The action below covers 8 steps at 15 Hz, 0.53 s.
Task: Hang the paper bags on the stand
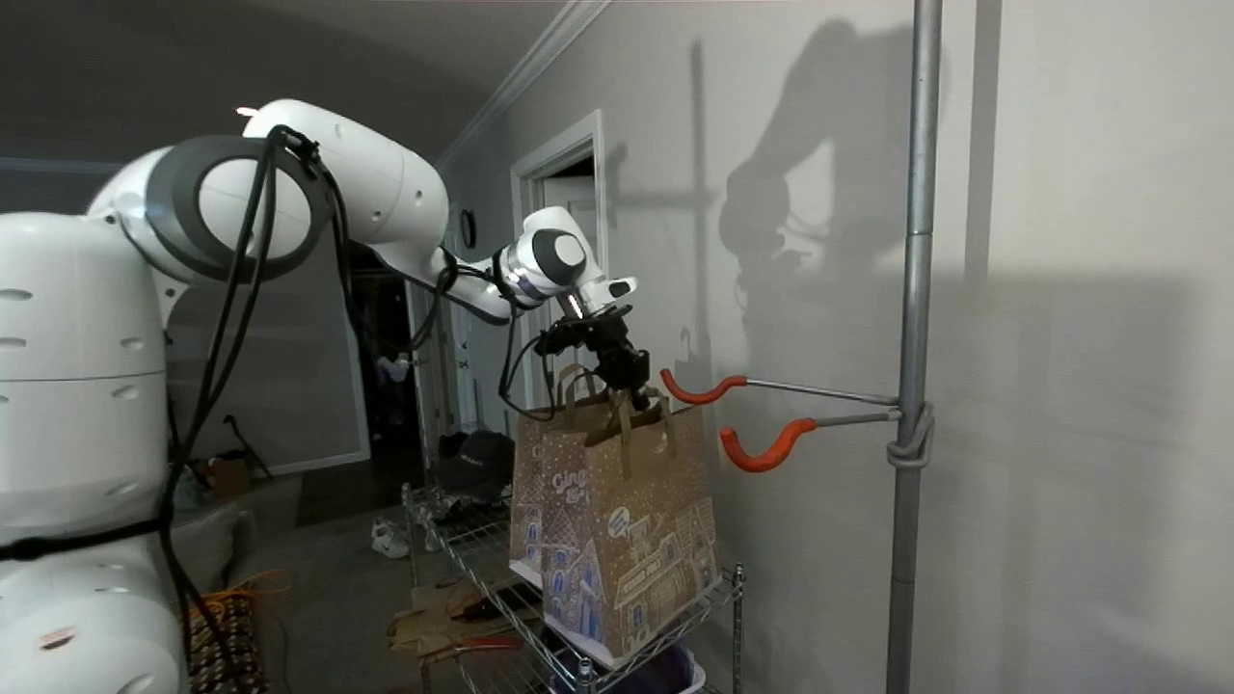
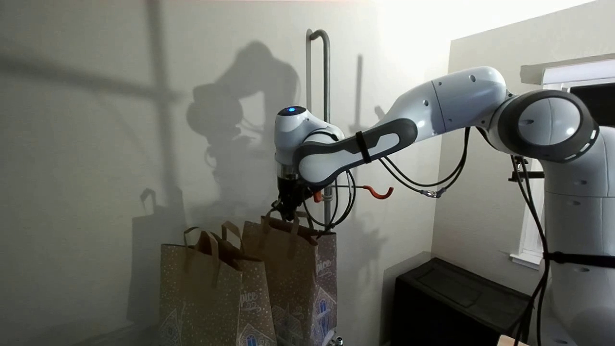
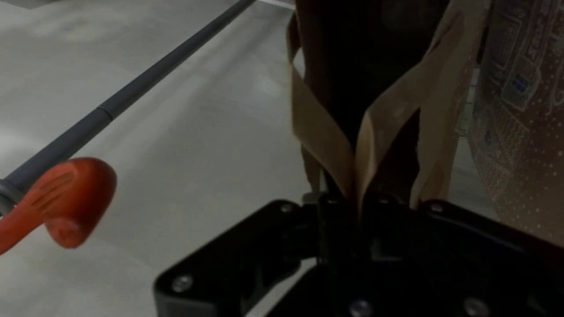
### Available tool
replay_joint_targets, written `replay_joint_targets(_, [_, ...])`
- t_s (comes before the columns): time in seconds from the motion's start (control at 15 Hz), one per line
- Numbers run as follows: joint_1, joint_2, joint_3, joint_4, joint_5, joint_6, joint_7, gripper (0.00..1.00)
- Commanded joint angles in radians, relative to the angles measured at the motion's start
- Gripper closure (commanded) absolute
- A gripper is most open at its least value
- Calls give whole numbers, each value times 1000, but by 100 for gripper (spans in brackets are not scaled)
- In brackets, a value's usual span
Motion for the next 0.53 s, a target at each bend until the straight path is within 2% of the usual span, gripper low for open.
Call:
replay_joint_targets(0.0, [-10, -20, 3, -7, 49, -10, -41, 100])
replay_joint_targets(0.07, [-9, -21, 3, -6, 50, -15, -40, 96])
replay_joint_targets(0.27, [-5, -41, 6, -7, 45, -35, -50, 95])
replay_joint_targets(0.4, [-6, -75, 14, -18, 69, -61, -104, 96])
replay_joint_targets(0.47, [-12, -109, 22, -36, 122, -58, -174, 95])
